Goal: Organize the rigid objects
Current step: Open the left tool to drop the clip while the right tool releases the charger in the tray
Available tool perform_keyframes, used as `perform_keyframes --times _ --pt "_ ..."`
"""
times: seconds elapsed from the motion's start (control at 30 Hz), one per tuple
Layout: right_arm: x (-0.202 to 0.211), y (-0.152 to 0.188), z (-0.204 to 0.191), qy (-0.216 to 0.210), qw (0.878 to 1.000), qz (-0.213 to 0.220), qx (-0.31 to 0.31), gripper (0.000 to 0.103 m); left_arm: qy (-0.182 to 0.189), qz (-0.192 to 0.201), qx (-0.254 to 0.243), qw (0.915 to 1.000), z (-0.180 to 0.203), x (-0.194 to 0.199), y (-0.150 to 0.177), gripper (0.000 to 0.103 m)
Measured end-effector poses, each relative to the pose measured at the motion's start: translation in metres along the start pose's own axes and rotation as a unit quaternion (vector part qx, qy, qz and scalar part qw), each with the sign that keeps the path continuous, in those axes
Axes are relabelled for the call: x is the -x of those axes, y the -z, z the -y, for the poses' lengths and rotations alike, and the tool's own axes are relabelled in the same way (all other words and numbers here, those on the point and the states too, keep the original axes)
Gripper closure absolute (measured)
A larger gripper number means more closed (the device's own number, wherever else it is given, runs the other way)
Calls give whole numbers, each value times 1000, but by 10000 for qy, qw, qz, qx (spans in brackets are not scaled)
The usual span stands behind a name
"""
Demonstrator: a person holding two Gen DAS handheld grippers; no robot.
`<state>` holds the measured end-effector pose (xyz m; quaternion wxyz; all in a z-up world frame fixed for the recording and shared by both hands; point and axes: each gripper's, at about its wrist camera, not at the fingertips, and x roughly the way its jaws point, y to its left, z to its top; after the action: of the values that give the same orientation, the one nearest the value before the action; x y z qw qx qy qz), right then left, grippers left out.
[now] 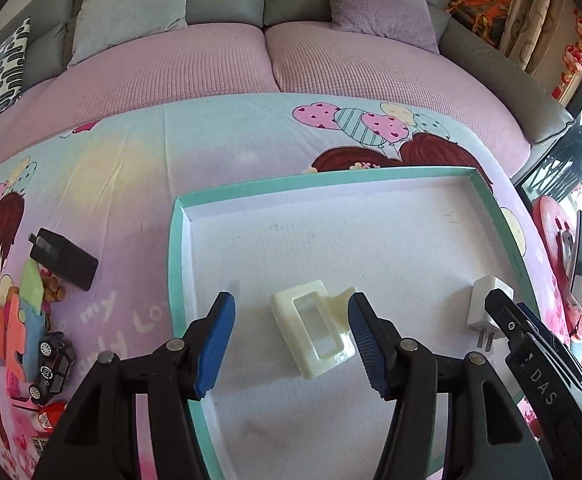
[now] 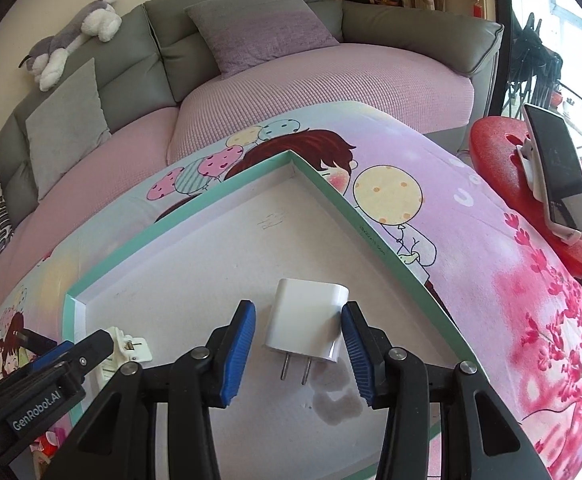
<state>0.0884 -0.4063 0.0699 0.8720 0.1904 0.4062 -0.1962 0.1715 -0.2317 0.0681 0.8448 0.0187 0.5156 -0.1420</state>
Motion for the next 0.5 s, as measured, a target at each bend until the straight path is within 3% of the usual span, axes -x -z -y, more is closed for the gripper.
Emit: perform_keyframes --times 0.07,0.13,0.27,0.37,0.5 --pt "0 0 -1 -38 10000 -16 23 51 -27 36 117 9999 -4 -1 2 25" --pt "0 0 -2 -89 9999 -31 40 41 -119 117 180 9997 -6 -2 4 16" --pt "-1 1 -7 -110 9998 -79 141 32 -283 223 260 9990 -12 1 7 13" --pt "-2 1 -9 -47 9997 -69 239 21 -306 324 377 9983 -18 8 7 5" --pt "-1 0 -10 -47 9995 4 303 0 -450 458 615 9960 -32 17 8 5"
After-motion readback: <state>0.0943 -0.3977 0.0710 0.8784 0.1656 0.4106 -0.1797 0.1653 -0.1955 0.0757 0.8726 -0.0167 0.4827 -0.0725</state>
